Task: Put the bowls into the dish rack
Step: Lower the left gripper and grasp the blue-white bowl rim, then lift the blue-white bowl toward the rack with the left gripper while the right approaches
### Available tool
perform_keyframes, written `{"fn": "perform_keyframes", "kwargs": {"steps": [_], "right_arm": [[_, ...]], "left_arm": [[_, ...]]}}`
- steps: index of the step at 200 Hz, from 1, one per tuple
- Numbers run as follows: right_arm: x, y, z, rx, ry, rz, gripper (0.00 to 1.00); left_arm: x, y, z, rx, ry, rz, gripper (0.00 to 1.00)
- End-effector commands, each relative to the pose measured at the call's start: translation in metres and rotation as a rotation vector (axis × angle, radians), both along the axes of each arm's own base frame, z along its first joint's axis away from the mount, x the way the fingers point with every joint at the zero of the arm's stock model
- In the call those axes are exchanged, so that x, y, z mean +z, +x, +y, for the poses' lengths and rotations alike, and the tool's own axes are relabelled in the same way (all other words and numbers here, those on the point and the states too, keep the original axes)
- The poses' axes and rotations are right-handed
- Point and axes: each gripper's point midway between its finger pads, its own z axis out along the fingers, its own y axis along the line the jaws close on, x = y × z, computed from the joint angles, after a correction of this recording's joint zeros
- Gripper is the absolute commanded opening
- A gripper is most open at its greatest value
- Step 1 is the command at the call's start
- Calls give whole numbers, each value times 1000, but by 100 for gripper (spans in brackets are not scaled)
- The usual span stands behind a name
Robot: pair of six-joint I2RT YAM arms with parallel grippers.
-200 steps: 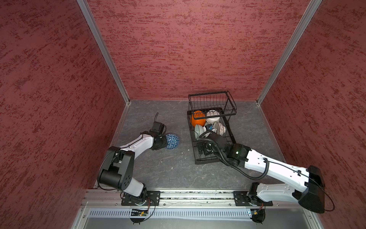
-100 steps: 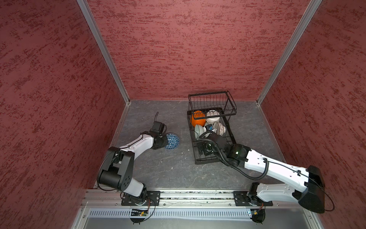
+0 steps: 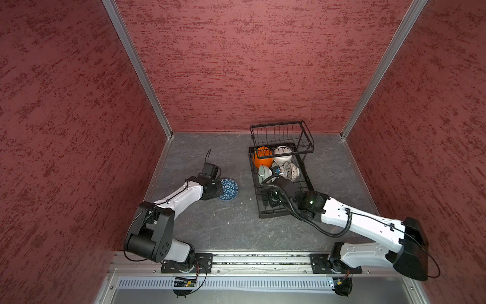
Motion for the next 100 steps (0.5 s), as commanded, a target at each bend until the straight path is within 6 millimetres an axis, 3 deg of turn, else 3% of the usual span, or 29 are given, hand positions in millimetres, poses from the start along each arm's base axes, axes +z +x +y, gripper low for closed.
{"fn": "perform_keyframes", "kwargs": {"steps": [1, 45, 100], "right_arm": [[3, 3, 5, -1, 20, 4, 98], [0, 4, 10, 2, 16, 22, 95], [-11, 12, 23, -22, -27, 70, 84]], "left_arm": [[15, 3, -3, -20, -6, -61, 0], [26, -9, -9, -37, -17, -101, 0], [50, -28, -29, -60, -20, -195, 0]]}}
